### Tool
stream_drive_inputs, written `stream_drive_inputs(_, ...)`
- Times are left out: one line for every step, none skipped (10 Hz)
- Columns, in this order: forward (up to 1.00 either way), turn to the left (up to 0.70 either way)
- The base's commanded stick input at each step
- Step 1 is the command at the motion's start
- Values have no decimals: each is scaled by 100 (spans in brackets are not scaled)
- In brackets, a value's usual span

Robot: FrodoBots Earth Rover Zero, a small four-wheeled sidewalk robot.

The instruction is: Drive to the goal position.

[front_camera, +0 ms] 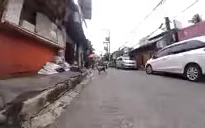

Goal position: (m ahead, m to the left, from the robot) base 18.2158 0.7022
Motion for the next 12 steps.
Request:
stream_drive_inputs(100, 0)
stream_drive_inputs(100, 0)
stream_drive_inputs(100, 0)
stream_drive_inputs(100, 0)
stream_drive_inputs(100, 0)
stream_drive_inputs(100, 0)
stream_drive_inputs(100, 0)
stream_drive_inputs(100, -25)
stream_drive_inputs(100, -27)
stream_drive_inputs(100, -27)
stream_drive_inputs(100, -10)
stream_drive_inputs(100, 0)
